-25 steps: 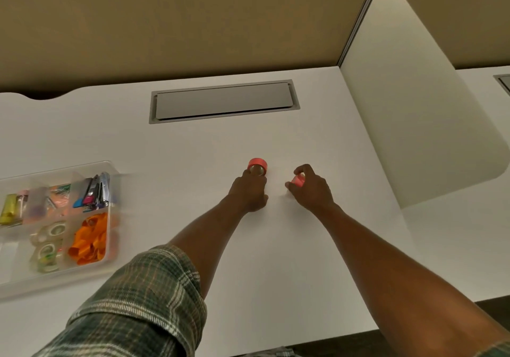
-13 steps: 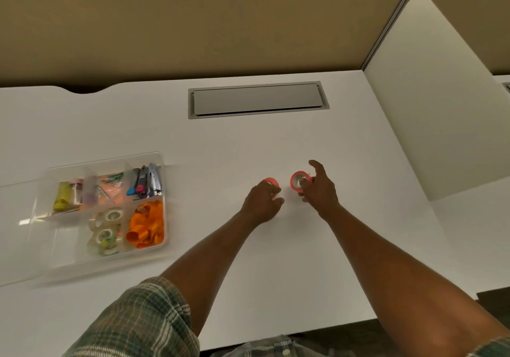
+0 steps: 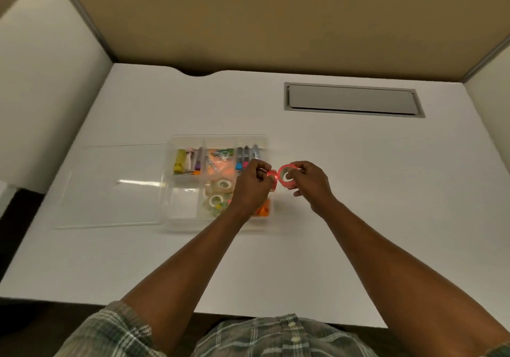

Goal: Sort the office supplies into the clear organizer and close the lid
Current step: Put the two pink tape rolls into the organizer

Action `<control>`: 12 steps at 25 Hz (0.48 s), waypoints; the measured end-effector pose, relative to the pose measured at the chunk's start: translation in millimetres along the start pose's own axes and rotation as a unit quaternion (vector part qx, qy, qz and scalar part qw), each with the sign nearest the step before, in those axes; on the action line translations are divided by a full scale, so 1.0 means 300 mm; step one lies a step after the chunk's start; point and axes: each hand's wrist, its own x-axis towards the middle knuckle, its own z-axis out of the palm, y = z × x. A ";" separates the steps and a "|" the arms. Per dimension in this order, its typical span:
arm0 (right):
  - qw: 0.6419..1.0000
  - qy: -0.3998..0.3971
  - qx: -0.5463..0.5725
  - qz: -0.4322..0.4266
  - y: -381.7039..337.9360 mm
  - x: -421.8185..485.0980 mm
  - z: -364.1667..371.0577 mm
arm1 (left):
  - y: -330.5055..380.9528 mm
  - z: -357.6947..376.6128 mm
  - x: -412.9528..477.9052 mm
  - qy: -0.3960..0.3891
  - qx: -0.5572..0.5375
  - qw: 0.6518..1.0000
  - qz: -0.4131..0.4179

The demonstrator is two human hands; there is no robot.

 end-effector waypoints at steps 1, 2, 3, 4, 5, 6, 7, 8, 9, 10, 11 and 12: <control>1.000 -0.017 -0.016 -0.015 -0.028 -0.012 0.064 | -0.014 -0.066 -0.008 0.020 0.009 1.000 0.006; 0.999 -0.030 -0.029 -0.027 -0.055 -0.024 0.125 | -0.028 -0.127 -0.016 0.039 0.018 0.999 0.011; 0.998 -0.041 -0.044 -0.035 -0.082 -0.035 0.185 | -0.044 -0.186 -0.022 0.058 0.028 0.998 0.013; 0.996 -0.048 -0.058 -0.042 -0.104 -0.046 0.239 | -0.062 -0.238 -0.029 0.075 0.039 0.996 0.011; 0.995 -0.058 -0.068 -0.050 -0.125 -0.055 0.296 | -0.081 -0.291 -0.034 0.093 0.050 0.994 0.006; 0.993 -0.067 -0.074 -0.058 -0.141 -0.064 0.347 | -0.098 -0.335 -0.038 0.110 0.067 0.992 0.001; 0.992 -0.077 -0.079 -0.067 -0.155 -0.074 0.393 | -0.117 -0.373 -0.041 0.126 0.091 0.988 0.001; 0.989 -0.089 -0.087 -0.078 -0.167 -0.084 0.435 | -0.136 -0.407 -0.043 0.142 0.119 0.983 0.006; 0.986 -0.102 -0.096 -0.090 -0.175 -0.091 0.472 | -0.153 -0.435 -0.047 0.156 0.146 0.977 0.014; 0.982 -0.116 -0.107 -0.101 -0.182 -0.099 0.508 | -0.170 -0.460 -0.051 0.165 0.168 0.972 0.024; 0.979 -0.126 -0.118 -0.112 -0.187 -0.104 0.537 | -0.187 -0.480 -0.055 0.166 0.188 0.967 0.037; 0.975 -0.133 -0.130 -0.124 -0.189 -0.108 0.559 | -0.203 -0.495 -0.059 0.162 0.211 0.963 0.050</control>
